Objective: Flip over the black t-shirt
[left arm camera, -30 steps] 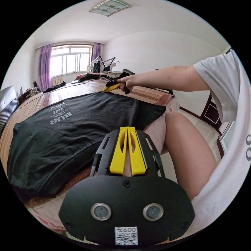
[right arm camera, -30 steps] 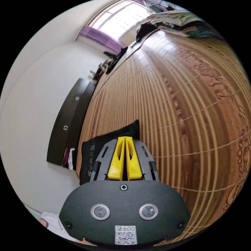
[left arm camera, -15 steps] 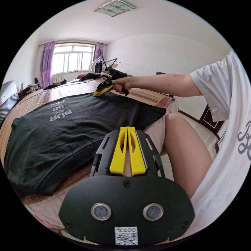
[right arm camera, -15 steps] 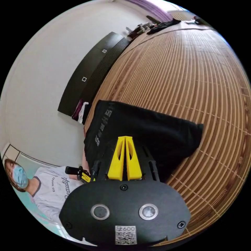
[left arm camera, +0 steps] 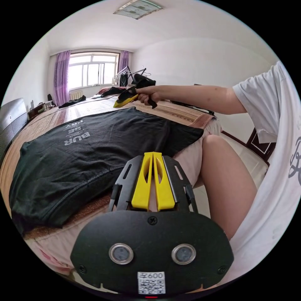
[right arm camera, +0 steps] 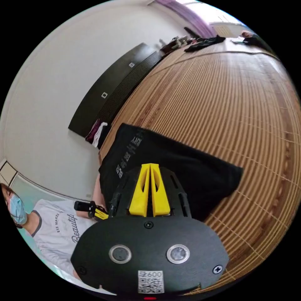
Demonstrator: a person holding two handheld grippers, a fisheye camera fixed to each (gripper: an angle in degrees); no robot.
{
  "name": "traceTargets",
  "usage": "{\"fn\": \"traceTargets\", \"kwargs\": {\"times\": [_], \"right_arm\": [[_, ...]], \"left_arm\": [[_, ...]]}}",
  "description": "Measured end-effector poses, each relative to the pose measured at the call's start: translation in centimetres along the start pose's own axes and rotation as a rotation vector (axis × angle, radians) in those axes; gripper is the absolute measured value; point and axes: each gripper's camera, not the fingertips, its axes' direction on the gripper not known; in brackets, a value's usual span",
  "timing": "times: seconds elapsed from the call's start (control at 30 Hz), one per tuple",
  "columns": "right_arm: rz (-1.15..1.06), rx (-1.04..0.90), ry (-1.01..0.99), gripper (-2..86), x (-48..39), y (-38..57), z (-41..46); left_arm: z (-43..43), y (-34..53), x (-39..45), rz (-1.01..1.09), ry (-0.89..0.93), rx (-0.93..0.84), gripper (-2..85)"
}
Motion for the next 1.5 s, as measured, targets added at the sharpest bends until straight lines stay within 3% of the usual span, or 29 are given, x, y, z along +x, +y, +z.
{"fn": "traceTargets", "kwargs": {"times": [0.2,0.3,0.37,0.43,0.53,0.7,0.83,1.0,1.13,1.2,1.33,1.5], "right_arm": [[0.117,-0.063,-0.110,-0.8,3.9,-1.8,7.2],[0.349,0.240,-0.092,-0.9,8.6,-0.2,4.3],[0.502,0.491,0.138,-0.9,9.0,3.2,1.7],[0.439,0.583,0.374,-0.9,5.8,4.8,1.1],[0.185,0.575,0.527,-0.9,-0.4,7.5,2.6],[-0.054,0.476,0.398,-0.9,-9.2,17.3,6.8],[-0.025,0.603,0.446,-0.8,-14.5,30.1,9.9],[0.185,0.806,0.573,-0.8,-16.3,41.2,11.2],[0.262,0.820,0.581,-0.8,-14.9,44.3,14.4],[0.230,0.818,0.549,-0.8,-14.3,44.6,16.5],[0.267,0.623,0.567,-0.8,-10.4,43.2,21.8],[0.293,0.696,0.517,-0.8,-7.2,46.3,22.3]], "left_arm": [[-0.5,-1.0,1.0,0.040,0.007,-0.028,0.0],[-0.7,-1.4,1.7,0.053,-0.008,-0.035,0.0],[-1.1,-1.5,2.2,0.050,-0.014,-0.029,0.0],[-1.3,-1.5,2.5,0.045,-0.019,-0.024,0.0],[-1.9,-1.5,3.2,0.039,-0.035,0.000,0.0],[-3.2,-0.9,4.7,0.073,-0.082,0.089,0.1],[-6.8,-1.8,5.3,0.111,-0.170,0.074,0.2],[-17.7,0.5,2.2,0.000,-0.485,0.316,0.3],[-24.8,2.7,-5.4,-0.270,-0.629,0.244,0.4],[-26.9,4.1,-8.4,-0.357,-0.593,0.223,0.3],[-28.2,7.1,-12.6,-0.494,-0.518,0.145,0.3],[-29.7,8.2,-13.6,-0.505,-0.511,0.148,0.4]]}}
